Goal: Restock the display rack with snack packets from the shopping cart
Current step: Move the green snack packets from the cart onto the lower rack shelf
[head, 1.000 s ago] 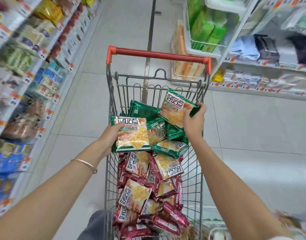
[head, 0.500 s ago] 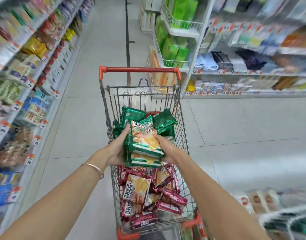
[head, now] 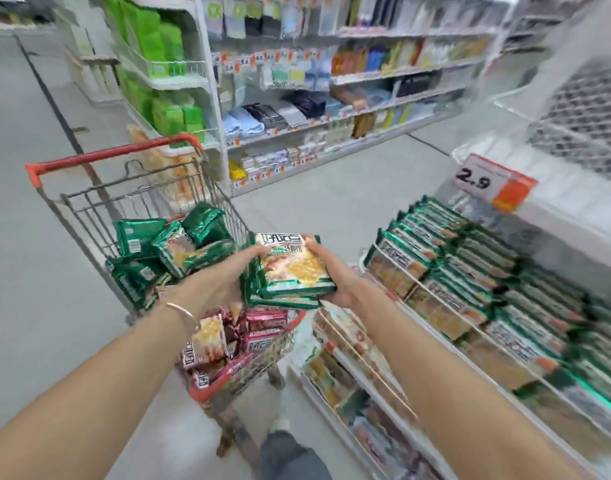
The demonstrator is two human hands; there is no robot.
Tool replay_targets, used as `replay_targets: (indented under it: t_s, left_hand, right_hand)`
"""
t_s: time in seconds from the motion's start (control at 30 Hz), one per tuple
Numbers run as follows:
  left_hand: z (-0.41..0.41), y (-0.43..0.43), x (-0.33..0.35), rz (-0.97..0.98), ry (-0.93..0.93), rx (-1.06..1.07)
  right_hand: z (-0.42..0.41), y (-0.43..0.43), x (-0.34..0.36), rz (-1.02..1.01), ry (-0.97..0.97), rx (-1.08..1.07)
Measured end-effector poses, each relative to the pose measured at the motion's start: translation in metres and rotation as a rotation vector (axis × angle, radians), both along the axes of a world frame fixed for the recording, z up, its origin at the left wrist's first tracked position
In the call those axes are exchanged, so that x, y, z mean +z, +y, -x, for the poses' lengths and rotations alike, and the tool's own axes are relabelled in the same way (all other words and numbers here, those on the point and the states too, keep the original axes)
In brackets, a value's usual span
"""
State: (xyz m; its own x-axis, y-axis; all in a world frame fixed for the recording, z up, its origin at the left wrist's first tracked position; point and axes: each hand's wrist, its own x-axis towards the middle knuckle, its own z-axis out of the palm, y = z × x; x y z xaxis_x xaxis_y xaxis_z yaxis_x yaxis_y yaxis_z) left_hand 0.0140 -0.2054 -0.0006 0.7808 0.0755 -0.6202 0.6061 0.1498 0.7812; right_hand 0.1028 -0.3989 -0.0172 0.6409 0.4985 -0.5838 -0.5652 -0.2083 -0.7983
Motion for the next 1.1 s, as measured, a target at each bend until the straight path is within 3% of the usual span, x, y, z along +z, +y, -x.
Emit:
replay_targets:
  t_s: [0.3, 0.43, 0.7, 0.83, 0.93, 1.1]
  left_hand:
    - [-0.073, -0.263, 0.043, -0.012, -0.195, -0.597]
    - [-0.084, -0.381, 0.047, -0.04, -0.221, -0.754]
    - [-0.09, -0.589, 0.05, -0.105, -0.302, -1.104]
    - [-0.101, -0.653, 0.022, -0.306, -0.317, -1.099]
    - [-0.11, -0.681, -0.008, -0.614, -0.488, -1.031]
    - [-0.11, -0.694, -0.05, -1.166, -0.733, -1.16]
  right_hand:
    - [0.043, -0.279, 0.046, 0.095, -0.175, -0.579]
    - [0.037, -0.417, 0.008, 0.115, -0.21, -0.725]
    - [0.096, -0.586, 0.041, 0.132, -0.259, -1.01]
    - [0.081, -0.659, -0.009, 0.229, -0.226, -1.019]
    - [0.078, -0.678, -0.035, 0.253, -0.184, -0.968]
    - [0.075, -0.664, -0.059, 0.302, -0.183, -0.826]
